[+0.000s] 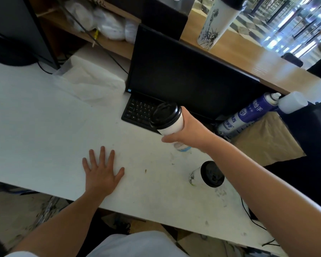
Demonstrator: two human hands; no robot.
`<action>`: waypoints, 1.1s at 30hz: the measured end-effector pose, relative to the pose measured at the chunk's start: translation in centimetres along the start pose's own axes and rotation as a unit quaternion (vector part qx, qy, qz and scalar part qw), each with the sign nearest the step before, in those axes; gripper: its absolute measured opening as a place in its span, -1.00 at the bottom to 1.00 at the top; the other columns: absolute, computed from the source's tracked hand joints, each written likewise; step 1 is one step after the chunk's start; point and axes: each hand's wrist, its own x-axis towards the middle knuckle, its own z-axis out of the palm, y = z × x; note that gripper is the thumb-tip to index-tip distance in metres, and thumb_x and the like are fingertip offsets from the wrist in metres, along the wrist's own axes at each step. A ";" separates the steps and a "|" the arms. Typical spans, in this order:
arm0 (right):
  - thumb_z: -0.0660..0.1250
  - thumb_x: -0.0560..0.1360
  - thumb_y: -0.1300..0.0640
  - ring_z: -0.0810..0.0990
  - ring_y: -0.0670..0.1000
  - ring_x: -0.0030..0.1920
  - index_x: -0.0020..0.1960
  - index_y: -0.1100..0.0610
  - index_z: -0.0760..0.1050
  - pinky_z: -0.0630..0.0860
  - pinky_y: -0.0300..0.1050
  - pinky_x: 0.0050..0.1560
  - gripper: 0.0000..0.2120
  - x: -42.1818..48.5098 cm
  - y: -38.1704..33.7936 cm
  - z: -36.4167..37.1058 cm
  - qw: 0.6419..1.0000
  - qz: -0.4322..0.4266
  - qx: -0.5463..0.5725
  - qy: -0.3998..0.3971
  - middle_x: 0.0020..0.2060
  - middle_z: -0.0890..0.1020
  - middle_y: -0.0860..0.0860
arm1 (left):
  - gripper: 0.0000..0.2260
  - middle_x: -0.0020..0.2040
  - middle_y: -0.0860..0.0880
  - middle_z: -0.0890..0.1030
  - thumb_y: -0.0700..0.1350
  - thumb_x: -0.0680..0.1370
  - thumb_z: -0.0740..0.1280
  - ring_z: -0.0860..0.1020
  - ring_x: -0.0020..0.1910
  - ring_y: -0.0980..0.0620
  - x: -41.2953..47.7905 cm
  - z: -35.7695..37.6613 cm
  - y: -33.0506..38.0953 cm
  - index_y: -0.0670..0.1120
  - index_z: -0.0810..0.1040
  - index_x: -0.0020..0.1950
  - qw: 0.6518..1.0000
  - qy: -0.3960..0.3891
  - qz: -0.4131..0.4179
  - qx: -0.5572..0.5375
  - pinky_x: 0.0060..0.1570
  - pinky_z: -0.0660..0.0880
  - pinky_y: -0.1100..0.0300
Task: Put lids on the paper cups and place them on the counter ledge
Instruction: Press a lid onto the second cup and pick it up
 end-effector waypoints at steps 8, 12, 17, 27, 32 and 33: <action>0.71 0.21 0.29 0.65 0.02 0.23 0.38 0.00 0.40 0.59 0.02 0.27 -0.15 0.6 4.8 7.2 0.941 0.003 0.328 0.081 0.25 0.65 0.03 | -0.25 0.62 -0.11 -0.33 0.39 0.57 -0.10 -0.37 0.55 -0.33 0.6 -1.1 0.3 0.05 -0.26 0.63 0.998 -0.063 -0.018 -0.003 0.45 -0.36 -0.30; 0.72 0.13 0.16 0.63 0.06 0.27 0.27 -0.16 0.42 0.57 0.16 0.34 -0.18 0.2 5.9 9.6 0.943 0.017 0.326 0.061 0.24 0.65 0.00 | -0.25 0.61 -0.10 -0.38 0.39 0.57 -0.11 -0.40 0.54 -0.34 0.7 -1.6 0.3 0.06 -0.30 0.62 0.995 -0.100 -0.010 -0.005 0.45 -0.35 -0.31; 0.69 0.23 0.27 0.61 0.06 0.29 0.26 -0.20 0.41 0.55 0.21 0.37 -0.23 -0.3 6.4 9.1 0.948 0.013 0.314 0.044 0.26 0.64 -0.01 | -0.24 0.59 -0.10 -0.43 0.40 0.57 -0.13 -0.42 0.53 -0.34 0.9 -2.0 0.3 0.06 -0.34 0.61 0.992 -0.127 -0.011 -0.001 0.45 -0.34 -0.33; 0.68 -0.01 0.00 0.65 0.06 0.26 0.36 -0.07 0.42 0.58 0.17 0.33 -0.03 -0.5 6.0 6.3 0.937 0.002 0.344 0.061 0.23 0.67 -0.01 | -0.21 0.49 -0.07 0.36 0.02 0.46 0.54 0.51 0.34 -0.11 2.5 -13.8 5.7 0.06 0.19 0.58 0.910 -0.243 0.025 -0.336 0.24 0.47 0.06; 0.69 0.06 0.11 0.66 0.08 0.26 0.40 -0.05 0.43 0.61 0.22 0.29 -0.05 -0.4 4.5 4.8 0.930 -0.034 0.360 0.065 0.21 0.69 -0.01 | -0.26 0.30 0.11 0.50 -0.13 0.38 0.61 0.56 0.25 0.01 1.1 -19.1 10.4 0.08 0.35 0.47 0.889 -0.147 0.140 -0.410 0.08 0.54 0.19; 0.70 0.10 0.16 0.66 0.07 0.27 0.41 -0.05 0.43 0.61 0.23 0.29 -0.07 -0.3 4.2 4.5 0.931 -0.045 0.356 0.066 0.22 0.69 -0.01 | -0.28 0.29 0.13 0.53 -0.13 0.36 0.62 0.56 0.25 0.02 1.0 -19.6 11.0 0.07 0.38 0.45 0.889 -0.128 0.154 -0.413 0.10 0.55 0.17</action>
